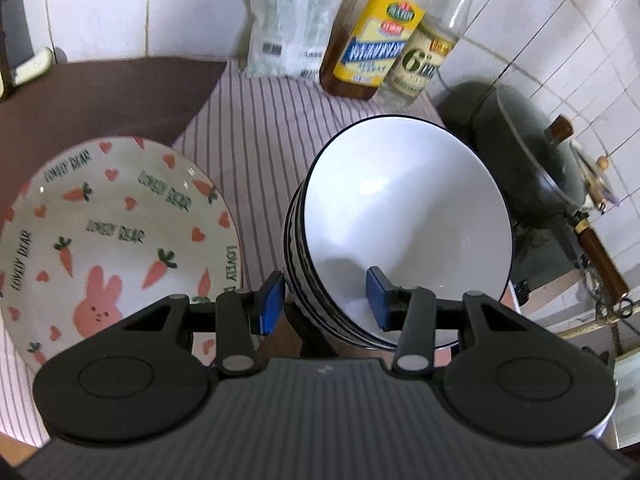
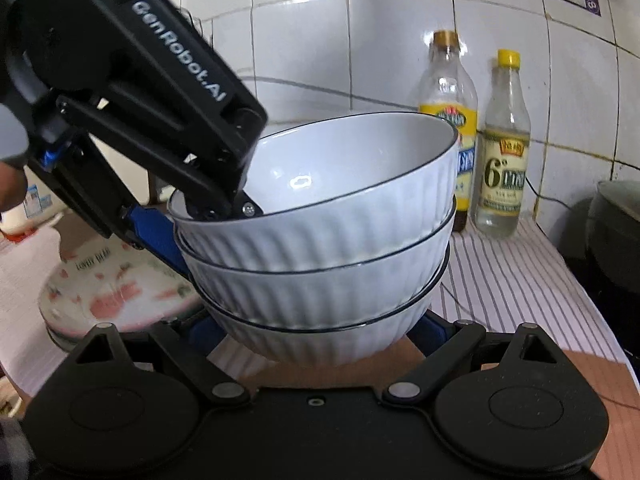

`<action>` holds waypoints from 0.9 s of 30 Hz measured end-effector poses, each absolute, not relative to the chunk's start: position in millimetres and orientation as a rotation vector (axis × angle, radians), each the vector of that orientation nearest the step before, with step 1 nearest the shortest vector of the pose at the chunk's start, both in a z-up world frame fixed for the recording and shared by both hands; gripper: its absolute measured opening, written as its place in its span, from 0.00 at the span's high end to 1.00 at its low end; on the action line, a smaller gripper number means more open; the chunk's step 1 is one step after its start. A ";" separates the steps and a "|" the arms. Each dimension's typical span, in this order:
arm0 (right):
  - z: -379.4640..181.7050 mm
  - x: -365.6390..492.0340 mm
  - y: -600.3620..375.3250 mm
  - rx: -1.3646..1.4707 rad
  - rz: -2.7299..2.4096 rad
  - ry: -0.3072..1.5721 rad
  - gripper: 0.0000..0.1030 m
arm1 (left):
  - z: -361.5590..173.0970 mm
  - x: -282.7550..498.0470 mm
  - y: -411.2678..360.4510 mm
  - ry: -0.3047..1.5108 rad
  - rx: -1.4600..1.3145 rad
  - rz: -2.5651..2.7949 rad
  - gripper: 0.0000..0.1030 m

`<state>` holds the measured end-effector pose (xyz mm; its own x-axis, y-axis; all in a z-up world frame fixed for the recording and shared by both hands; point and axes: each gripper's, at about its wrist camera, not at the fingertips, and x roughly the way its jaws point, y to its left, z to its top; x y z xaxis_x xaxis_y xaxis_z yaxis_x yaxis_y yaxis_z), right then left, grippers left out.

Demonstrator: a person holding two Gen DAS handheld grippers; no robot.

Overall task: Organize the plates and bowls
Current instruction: 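Lift the bowl stack with both grippers toward the plate stack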

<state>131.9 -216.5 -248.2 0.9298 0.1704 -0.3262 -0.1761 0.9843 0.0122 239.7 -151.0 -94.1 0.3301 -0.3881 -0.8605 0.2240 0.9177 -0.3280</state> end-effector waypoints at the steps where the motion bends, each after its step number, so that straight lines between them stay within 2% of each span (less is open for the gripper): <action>1: -243.8 132.1 -215.3 -0.015 0.180 0.330 0.06 | -90.0 239.1 -149.0 1.160 -0.161 -0.403 0.59; 15: -205.6 142.0 -167.3 -0.080 0.340 0.272 0.06 | -41.5 239.1 -86.0 1.105 -0.214 -0.308 0.59; 27: -218.0 164.4 -115.4 -0.084 0.484 0.329 0.06 | -52.1 226.4 -26.7 1.129 -0.187 -0.197 0.59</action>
<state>164.4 -115.4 -218.0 0.8338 0.4430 -0.3295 -0.4697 0.8828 -0.0017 226.4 -26.7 -52.1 0.4142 -0.2497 -0.8753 0.0613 0.9671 -0.2469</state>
